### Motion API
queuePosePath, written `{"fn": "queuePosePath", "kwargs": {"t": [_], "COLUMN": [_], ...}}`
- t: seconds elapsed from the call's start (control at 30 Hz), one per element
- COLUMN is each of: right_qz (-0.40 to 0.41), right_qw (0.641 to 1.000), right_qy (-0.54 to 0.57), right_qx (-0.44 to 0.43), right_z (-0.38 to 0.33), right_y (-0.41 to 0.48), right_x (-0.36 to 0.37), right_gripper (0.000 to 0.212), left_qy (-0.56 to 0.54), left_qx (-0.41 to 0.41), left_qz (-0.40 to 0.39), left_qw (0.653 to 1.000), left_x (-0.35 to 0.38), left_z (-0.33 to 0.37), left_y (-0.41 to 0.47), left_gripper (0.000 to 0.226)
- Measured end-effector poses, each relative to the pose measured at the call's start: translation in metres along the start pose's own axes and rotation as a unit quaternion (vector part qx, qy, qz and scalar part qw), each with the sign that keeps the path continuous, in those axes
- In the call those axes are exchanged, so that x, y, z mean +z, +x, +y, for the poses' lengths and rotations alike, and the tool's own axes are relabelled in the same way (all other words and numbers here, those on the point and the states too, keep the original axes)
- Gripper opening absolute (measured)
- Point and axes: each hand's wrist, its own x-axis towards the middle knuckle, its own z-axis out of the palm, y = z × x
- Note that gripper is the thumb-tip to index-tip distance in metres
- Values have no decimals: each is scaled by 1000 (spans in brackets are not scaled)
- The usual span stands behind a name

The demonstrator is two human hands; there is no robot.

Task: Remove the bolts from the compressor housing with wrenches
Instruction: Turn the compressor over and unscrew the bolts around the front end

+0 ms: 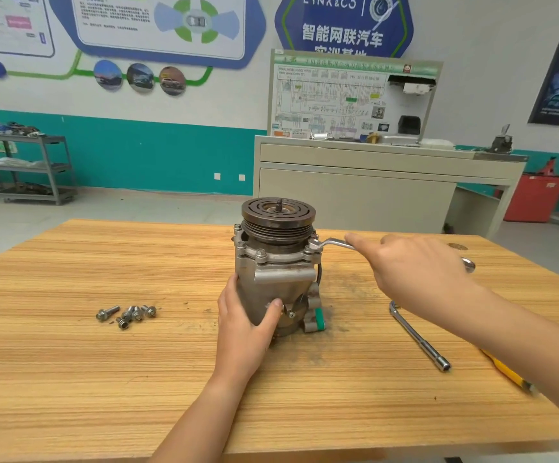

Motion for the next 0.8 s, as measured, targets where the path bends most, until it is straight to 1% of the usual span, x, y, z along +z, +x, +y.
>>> {"fn": "queuePosePath", "kwargs": {"t": [0.07, 0.2, 0.27, 0.33, 0.4, 0.47, 0.5, 0.57, 0.67, 0.8], "right_qz": [-30, -70, -98, -112, -96, -62, -45, -22, -4, 37], "right_qw": [1000, 995, 993, 988, 983, 981, 981, 983, 992, 998], "right_qy": [4, -49, -57, -77, -111, -132, -137, -145, -105, -9], "right_qx": [4, -41, -43, -67, -109, -130, -129, -112, -76, -45], "right_z": [-5, -23, -36, -50, -50, -31, -19, 2, 10, -10], "right_y": [4, 2, 1, -1, -2, 4, 9, 22, 46, 79], "right_x": [-1, -16, -24, -30, -29, -24, -22, -11, 19, 61], "right_gripper": [65, 63, 62, 60, 52, 41, 35, 30, 27, 22], "left_qy": [0, 3, 3, 3, 3, 1, 0, -1, -1, 1], "left_qx": [0, 5, 8, 10, 8, 4, 2, -2, -7, -12], "left_qz": [1, 7, 11, 13, 11, 6, 3, -2, -5, -5], "left_qw": [1000, 1000, 1000, 1000, 1000, 1000, 1000, 1000, 1000, 1000], "left_x": [0, 2, 2, 3, 2, 1, 1, 0, -1, -1], "left_z": [-1, -1, -1, -1, -1, -1, -1, 1, 3, 5], "left_y": [0, 1, 2, 2, 1, 1, 0, 0, 0, 0], "left_gripper": [83, 83, 82, 83, 84, 84, 84, 84, 84, 84]}}
